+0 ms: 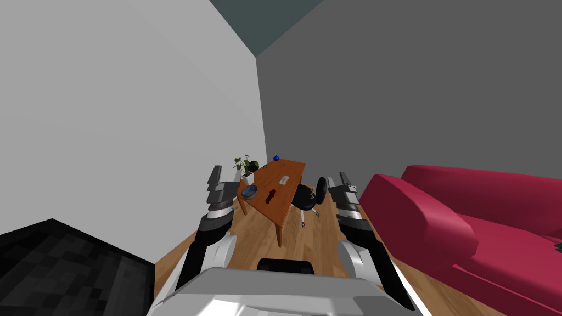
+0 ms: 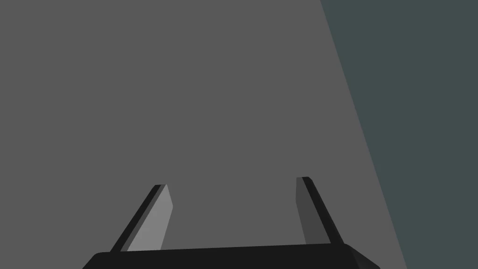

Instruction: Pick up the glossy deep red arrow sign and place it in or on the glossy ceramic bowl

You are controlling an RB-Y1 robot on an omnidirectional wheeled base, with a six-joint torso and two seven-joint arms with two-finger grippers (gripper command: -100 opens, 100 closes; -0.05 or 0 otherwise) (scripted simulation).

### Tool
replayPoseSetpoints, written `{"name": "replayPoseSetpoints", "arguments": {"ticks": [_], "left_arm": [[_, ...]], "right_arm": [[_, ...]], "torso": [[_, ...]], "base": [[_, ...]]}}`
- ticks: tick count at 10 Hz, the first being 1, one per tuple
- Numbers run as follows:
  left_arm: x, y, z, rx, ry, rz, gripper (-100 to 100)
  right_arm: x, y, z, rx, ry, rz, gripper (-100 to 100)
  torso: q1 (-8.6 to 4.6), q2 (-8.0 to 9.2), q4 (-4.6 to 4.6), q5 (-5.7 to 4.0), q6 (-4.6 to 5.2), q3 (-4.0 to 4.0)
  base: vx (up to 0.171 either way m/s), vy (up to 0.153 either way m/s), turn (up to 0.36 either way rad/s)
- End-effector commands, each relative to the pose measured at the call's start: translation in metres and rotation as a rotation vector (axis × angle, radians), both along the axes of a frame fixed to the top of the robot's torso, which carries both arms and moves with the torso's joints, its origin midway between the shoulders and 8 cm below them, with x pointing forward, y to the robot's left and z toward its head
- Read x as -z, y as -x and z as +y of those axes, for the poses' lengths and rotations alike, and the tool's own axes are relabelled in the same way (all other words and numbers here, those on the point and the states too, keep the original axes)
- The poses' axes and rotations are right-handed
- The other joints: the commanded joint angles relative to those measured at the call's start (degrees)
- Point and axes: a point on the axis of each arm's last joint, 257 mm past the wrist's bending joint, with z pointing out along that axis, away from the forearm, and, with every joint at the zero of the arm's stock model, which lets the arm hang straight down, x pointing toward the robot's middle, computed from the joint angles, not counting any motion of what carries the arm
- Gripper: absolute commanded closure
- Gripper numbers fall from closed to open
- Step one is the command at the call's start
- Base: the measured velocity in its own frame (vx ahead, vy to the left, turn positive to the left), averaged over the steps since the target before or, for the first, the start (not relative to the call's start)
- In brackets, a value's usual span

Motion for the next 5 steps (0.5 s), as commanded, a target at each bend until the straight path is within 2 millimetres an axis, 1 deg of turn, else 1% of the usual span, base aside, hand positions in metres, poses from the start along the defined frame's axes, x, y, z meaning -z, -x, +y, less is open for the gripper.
{"name": "replayPoseSetpoints", "arguments": {"ticks": [1, 3, 5], "left_arm": [[0.007, -0.005, -0.001, 0.021, -0.009, 0.029, -100], [0.025, -0.017, 0.000, 0.056, -0.009, 0.094, -100], [0.050, -0.032, 0.006, 0.094, 0.010, 0.184, -100]], "right_arm": [[0.000, 0.000, 0.000, 0.000, 0.000, 0.000, 0], [0.000, 0.000, 0.000, 0.000, 0.000, 0.000, 0], [0.000, 0.000, 0.000, 0.000, 0.000, 0.000, 0]], "torso": [[0.00, 0.00, 0.00, 0.00, 0.00, 0.00], [0.02, 0.07, 0.01, 0.01, 0.00, 0.04], [0.03, 0.16, 0.03, 0.01, 0.01, 0.09]], "base": [[-0.009, -0.001, -0.018], [-0.032, -0.001, -0.033], [-0.048, 0.000, -0.048]]}}
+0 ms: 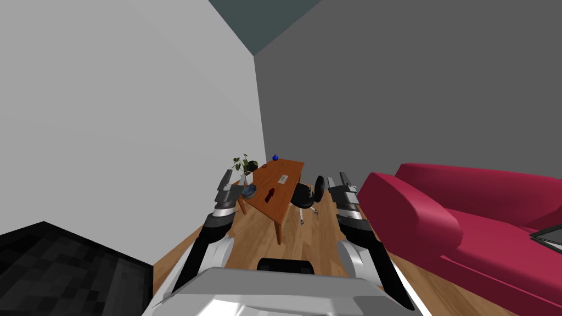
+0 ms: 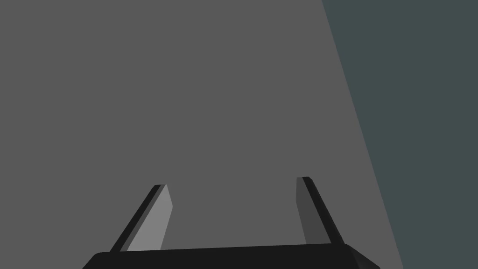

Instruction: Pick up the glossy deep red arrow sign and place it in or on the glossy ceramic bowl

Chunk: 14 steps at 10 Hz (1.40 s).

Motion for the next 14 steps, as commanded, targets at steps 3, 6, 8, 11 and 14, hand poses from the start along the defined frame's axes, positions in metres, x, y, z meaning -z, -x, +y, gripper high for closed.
{"name": "replayPoseSetpoints", "arguments": {"ticks": [3, 6, 8, 11, 14], "left_arm": [[0.042, -0.019, 0.014, 0.044, 0.049, 0.158, -100], [0.084, -0.036, 0.028, 0.069, 0.108, 0.296, -100], [0.108, -0.043, 0.037, 0.078, 0.145, 0.371, -100], [0.158, -0.053, 0.057, 0.087, 0.230, 0.520, -100], [0.207, -0.056, 0.080, 0.083, 0.323, 0.664, -100]], "right_arm": [[0.000, 0.000, 0.000, 0.000, 0.000, 0.000, 0], [0.000, 0.000, 0.000, 0.000, 0.000, 0.000, 0], [0.000, 0.000, 0.000, 0.000, 0.000, 0.000, 0], [0.000, 0.000, 0.000, 0.000, 0.000, 0.000, 0], [0.000, 0.000, 0.000, 0.000, 0.000, 0.000, 0]], "torso": [[0.00, -0.03, 0.00, 0.00, -0.01, -0.01], [-0.03, -0.01, 0.00, -0.01, 0.00, 0.00], [-0.02, -0.05, -0.01, 0.00, 0.00, -0.03], [-0.03, -0.10, -0.02, -0.01, -0.01, -0.05], [-0.07, -0.09, -0.02, -0.02, 0.00, -0.05]], "base": [[-0.038, -0.001, -0.046], [-0.041, -0.008, -0.078], [-0.024, -0.003, -0.059], [-0.023, -0.009, -0.078], [-0.026, -0.024, -0.105]]}}
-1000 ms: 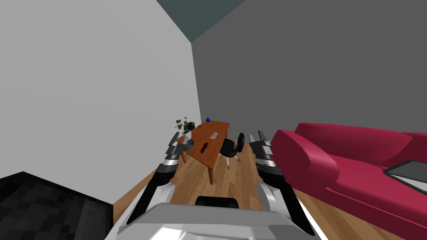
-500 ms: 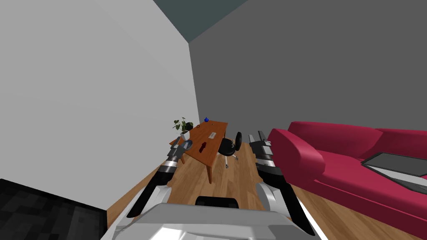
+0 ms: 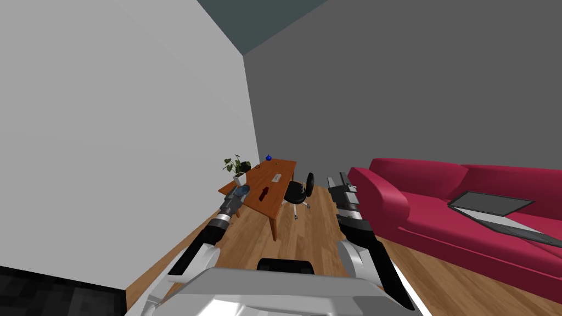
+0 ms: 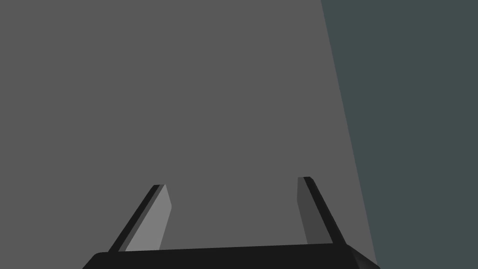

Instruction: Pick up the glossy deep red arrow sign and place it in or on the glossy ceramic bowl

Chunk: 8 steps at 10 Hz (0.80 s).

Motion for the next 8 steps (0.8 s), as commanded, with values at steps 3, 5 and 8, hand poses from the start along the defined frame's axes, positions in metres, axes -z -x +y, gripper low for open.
{"name": "replayPoseSetpoints", "arguments": {"ticks": [3, 5, 8], "left_arm": [[0.051, 0.002, 0.017, -0.021, 0.082, 0.155, -100], [0.080, 0.006, 0.031, -0.039, 0.131, 0.239, -100], [0.131, 0.018, 0.060, -0.087, 0.229, 0.391, -100]], "right_arm": [[0.000, 0.000, 0.000, 0.000, 0.000, 0.000, 0], [0.000, 0.000, 0.000, 0.000, 0.000, 0.000, 0], [0.000, 0.000, 0.000, 0.000, 0.000, 0.000, 0]], "torso": [[0.01, -0.02, 0.00, 0.00, -0.01, -0.01], [-0.01, -0.05, -0.01, 0.00, 0.00, -0.03], [0.02, -0.08, -0.01, 0.00, -0.03, -0.04]], "base": [[-0.019, -0.025, -0.082], [-0.009, -0.024, -0.108], [-0.003, -0.028, -0.116]]}}
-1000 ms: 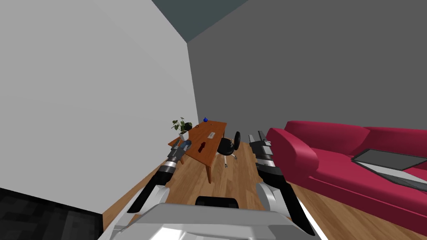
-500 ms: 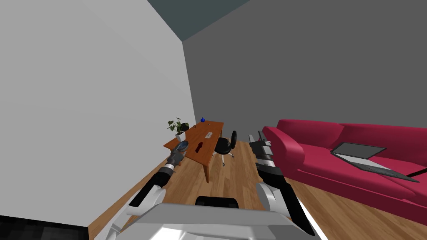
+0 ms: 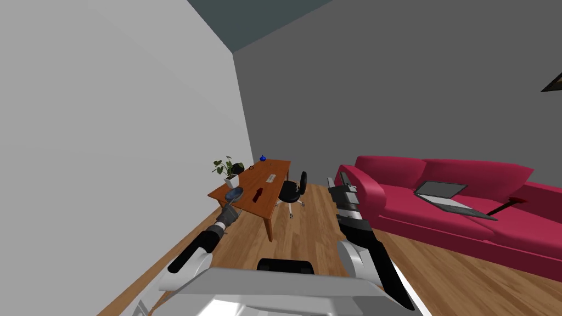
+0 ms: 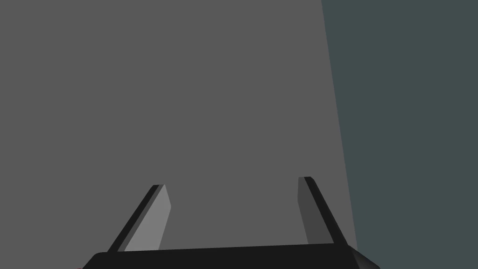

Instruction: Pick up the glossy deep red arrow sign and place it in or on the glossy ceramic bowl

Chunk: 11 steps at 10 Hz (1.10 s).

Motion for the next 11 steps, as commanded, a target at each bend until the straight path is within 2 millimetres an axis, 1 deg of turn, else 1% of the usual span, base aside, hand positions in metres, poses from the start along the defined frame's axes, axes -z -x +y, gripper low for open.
{"name": "replayPoseSetpoints", "arguments": {"ticks": [1, 2, 3, 4, 5, 6, 7, 8, 9, 10, 11], "left_arm": [[0.013, 0.005, 0.010, -0.016, 0.029, 0.051, -100], [0.033, 0.012, 0.025, -0.046, 0.072, 0.109, -100], [0.039, 0.014, 0.025, -0.048, 0.078, 0.131, -100], [0.055, 0.022, 0.037, -0.076, 0.126, 0.192, -100], [0.063, 0.026, 0.040, -0.084, 0.126, 0.209, -100], [0.080, 0.036, 0.055, -0.120, 0.171, 0.270, -100], [0.084, 0.039, 0.056, -0.124, 0.174, 0.284, -100], [0.100, 0.050, 0.070, -0.163, 0.220, 0.342, -100], [0.104, 0.053, 0.072, -0.168, 0.220, 0.355, -100], [0.119, 0.066, 0.086, -0.209, 0.265, 0.414, -100], [0.122, 0.068, 0.087, -0.214, 0.267, 0.422, -100]], "right_arm": [[0.000, 0.000, 0.000, 0.000, 0.000, 0.000, 0], [0.000, 0.000, 0.000, 0.000, 0.000, 0.000, 0], [0.000, 0.000, 0.000, 0.000, 0.000, 0.000, 0], [0.000, 0.000, 0.000, 0.000, 0.000, 0.000, 0], [0.000, 0.000, 0.000, 0.000, 0.000, 0.000, 0], [0.000, 0.000, 0.000, 0.000, 0.000, 0.000, 0], [0.000, 0.000, 0.000, 0.000, 0.000, 0.000, 0], [0.000, 0.000, 0.000, 0.000, 0.000, 0.000, 0], [0.000, 0.000, 0.000, 0.000, 0.000, 0.000, 0], [0.000, 0.000, 0.000, 0.000, 0.000, 0.000, 0], [0.000, 0.000, 0.000, 0.000, 0.000, 0.000, 0]], "torso": [[0.00, 0.00, 0.00, 0.00, 0.00, 0.00], [0.01, -0.01, 0.00, -0.01, -0.03, 0.00], [-0.01, -0.02, 0.00, -0.01, 0.00, -0.01], [0.01, -0.02, 0.00, -0.01, -0.03, -0.01], [-0.01, -0.03, -0.01, 0.00, 0.00, -0.02], [0.02, -0.04, 0.00, 0.00, -0.03, -0.02], [0.01, -0.05, -0.01, 0.00, -0.01, -0.03], [0.01, -0.05, -0.01, -0.01, -0.03, -0.03], [-0.01, -0.09, -0.01, 0.00, 0.00, -0.05], [-0.01, -0.08, -0.02, -0.01, -0.04, -0.05], [-0.03, -0.11, -0.02, -0.01, -0.01, -0.06]], "base": [[0.002, -0.024, -0.082], [0.008, -0.033, -0.156], [0.007, -0.024, -0.078], [0.010, -0.030, -0.166], [0.010, -0.021, -0.084], [0.015, -0.029, -0.155], [0.017, -0.023, -0.092], [0.026, -0.031, -0.160], [0.024, -0.029, -0.096], [0.034, -0.034, -0.155], [0.028, -0.020, -0.104]]}}
